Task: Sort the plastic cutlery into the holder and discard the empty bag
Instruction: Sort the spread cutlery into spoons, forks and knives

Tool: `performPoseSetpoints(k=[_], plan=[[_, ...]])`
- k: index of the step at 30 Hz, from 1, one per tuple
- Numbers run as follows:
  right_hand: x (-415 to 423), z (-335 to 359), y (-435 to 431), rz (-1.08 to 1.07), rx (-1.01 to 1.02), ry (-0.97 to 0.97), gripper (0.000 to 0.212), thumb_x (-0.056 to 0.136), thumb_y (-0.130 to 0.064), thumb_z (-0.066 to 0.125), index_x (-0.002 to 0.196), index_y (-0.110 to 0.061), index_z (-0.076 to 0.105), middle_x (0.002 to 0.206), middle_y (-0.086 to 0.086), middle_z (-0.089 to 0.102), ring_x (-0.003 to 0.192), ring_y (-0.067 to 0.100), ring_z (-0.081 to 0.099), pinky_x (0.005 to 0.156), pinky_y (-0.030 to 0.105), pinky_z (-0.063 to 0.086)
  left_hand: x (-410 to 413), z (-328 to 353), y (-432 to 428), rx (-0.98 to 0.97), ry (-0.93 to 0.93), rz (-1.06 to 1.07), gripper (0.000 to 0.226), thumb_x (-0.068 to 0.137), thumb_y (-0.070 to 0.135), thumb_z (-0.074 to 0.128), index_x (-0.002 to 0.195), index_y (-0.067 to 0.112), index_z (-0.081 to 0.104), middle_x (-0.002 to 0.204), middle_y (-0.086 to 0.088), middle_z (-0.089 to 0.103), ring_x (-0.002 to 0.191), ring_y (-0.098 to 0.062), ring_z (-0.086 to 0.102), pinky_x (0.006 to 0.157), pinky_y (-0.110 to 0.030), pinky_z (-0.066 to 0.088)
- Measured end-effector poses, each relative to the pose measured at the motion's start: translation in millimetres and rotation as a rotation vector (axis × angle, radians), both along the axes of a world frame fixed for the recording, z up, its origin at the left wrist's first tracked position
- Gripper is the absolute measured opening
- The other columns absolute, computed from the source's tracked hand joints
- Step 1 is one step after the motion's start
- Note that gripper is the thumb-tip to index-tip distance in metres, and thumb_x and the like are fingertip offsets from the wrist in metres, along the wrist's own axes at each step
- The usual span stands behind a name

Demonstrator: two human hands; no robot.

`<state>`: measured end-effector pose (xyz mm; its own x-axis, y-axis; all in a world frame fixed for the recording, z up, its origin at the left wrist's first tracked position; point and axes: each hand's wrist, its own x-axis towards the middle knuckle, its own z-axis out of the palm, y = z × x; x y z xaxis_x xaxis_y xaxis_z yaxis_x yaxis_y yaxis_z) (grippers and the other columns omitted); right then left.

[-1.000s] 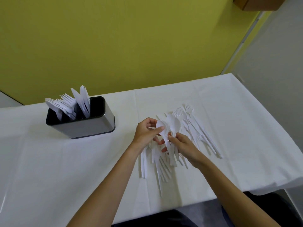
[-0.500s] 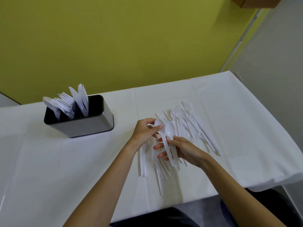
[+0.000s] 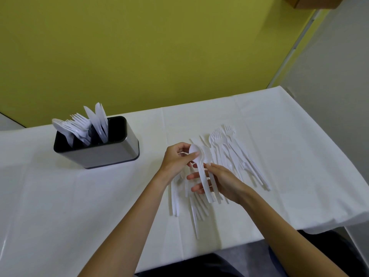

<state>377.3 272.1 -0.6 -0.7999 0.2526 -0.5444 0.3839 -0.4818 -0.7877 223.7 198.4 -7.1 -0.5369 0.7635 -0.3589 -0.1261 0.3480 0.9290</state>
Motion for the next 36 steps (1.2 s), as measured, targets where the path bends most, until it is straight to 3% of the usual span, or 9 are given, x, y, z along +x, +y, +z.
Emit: performPoseSetpoints(k=[3, 8, 11, 16, 18, 21, 24, 30, 36], plan=[[-3.6, -5.8, -1.6, 0.002, 0.011, 0.006, 0.042, 0.104, -0.033, 0.024, 0.128, -0.013, 0.052, 0.087, 0.009, 0.067, 0.060, 0.022, 0.055, 0.063, 0.029, 0.048, -0.3, 3.0, 1.3, 0.006, -0.017, -0.006, 0.022, 0.081, 0.011, 0.073, 0.097, 0.000, 0.063, 0.086, -0.009, 0.069, 0.054, -0.013, 0.065, 0.053, -0.017, 0.048], [-5.9, -9.8, -1.2, 0.032, -0.004, 0.021, 0.037, 0.103, -0.032, 0.031, 0.127, -0.011, 0.050, 0.073, 0.006, 0.052, 0.055, 0.016, 0.041, 0.058, 0.029, 0.038, -3.5, 5.0, 1.5, 0.015, 0.022, -0.017, 0.023, 0.080, 0.010, 0.074, 0.099, 0.007, 0.062, 0.083, -0.005, 0.070, 0.055, -0.006, 0.062, 0.053, -0.017, 0.047], [-6.0, -6.1, -1.8, 0.047, 0.145, 0.001, 0.031, 0.100, -0.026, 0.042, 0.122, -0.006, 0.051, 0.078, 0.007, 0.059, 0.060, 0.018, 0.051, 0.062, 0.029, 0.046, -6.1, 4.6, 1.7, 0.007, 0.066, -0.009, 0.026, 0.080, 0.010, 0.074, 0.104, 0.009, 0.065, 0.087, -0.008, 0.069, 0.058, -0.006, 0.062, 0.053, -0.017, 0.047], [-6.8, -7.5, 0.6, 0.023, 0.407, -0.054, 0.024, 0.096, -0.027, 0.052, 0.096, -0.004, 0.051, 0.087, 0.010, 0.072, 0.077, 0.027, 0.067, 0.077, 0.036, 0.053, -9.9, 6.0, 2.2, -0.015, 0.142, -0.037, 0.017, 0.080, 0.012, 0.075, 0.095, 0.006, 0.069, 0.073, -0.002, 0.068, 0.055, -0.003, 0.062, 0.054, -0.016, 0.047], [-9.5, -11.0, 2.0, 0.065, 0.549, -0.111, 0.026, 0.094, -0.031, 0.056, 0.084, -0.008, 0.052, 0.081, 0.005, 0.071, 0.075, 0.025, 0.064, 0.072, 0.032, 0.050, -9.2, 6.5, 2.7, -0.020, 0.160, -0.050, 0.017, 0.078, 0.012, 0.076, 0.093, 0.008, 0.069, 0.071, -0.001, 0.067, 0.055, -0.004, 0.063, 0.054, -0.018, 0.048], [-12.1, -11.3, 4.8, 0.122, 0.721, -0.173, 0.034, 0.090, -0.034, 0.061, 0.072, -0.006, 0.051, 0.062, -0.002, 0.047, 0.055, 0.009, 0.041, 0.058, 0.020, 0.035, -8.2, 7.2, 3.1, -0.017, 0.154, -0.057, 0.016, 0.077, 0.013, 0.078, 0.090, 0.011, 0.069, 0.073, -0.003, 0.068, 0.057, -0.006, 0.063, 0.053, -0.019, 0.049], [-12.9, -8.9, 9.9, 0.141, 0.648, -0.173, 0.039, 0.090, -0.032, 0.062, 0.078, 0.004, 0.054, 0.059, -0.004, 0.040, 0.049, 0.004, 0.034, 0.055, 0.019, 0.030, -8.8, 8.8, 1.2, -0.017, 0.148, -0.053, 0.014, 0.075, 0.013, 0.079, 0.086, 0.013, 0.070, 0.071, -0.001, 0.066, 0.058, -0.006, 0.061, 0.053, -0.019, 0.048], [-21.2, 0.6, 6.8, 0.178, 0.550, -0.128, 0.029, 0.092, -0.029, 0.059, 0.076, -0.006, 0.055, 0.060, 0.002, 0.052, 0.054, 0.010, 0.049, 0.055, 0.020, 0.041, -15.0, 14.4, -5.0, 0.004, 0.154, -0.050, 0.017, 0.075, 0.017, 0.080, 0.088, 0.016, 0.069, 0.076, -0.002, 0.067, 0.061, -0.005, 0.062, 0.053, -0.018, 0.048], [-40.4, 12.4, 5.2, 0.111, 0.550, -0.075, 0.036, 0.094, -0.030, 0.057, 0.084, 0.004, 0.058, 0.066, 0.005, 0.057, 0.058, 0.011, 0.054, 0.057, 0.021, 0.044, -33.7, 30.5, -22.3, 0.126, 0.227, 0.113, 0.016, 0.082, 0.025, 0.072, 0.098, 0.025, 0.069, 0.089, 0.010, 0.070, 0.083, -0.006, 0.065, 0.080, -0.029, 0.055]])
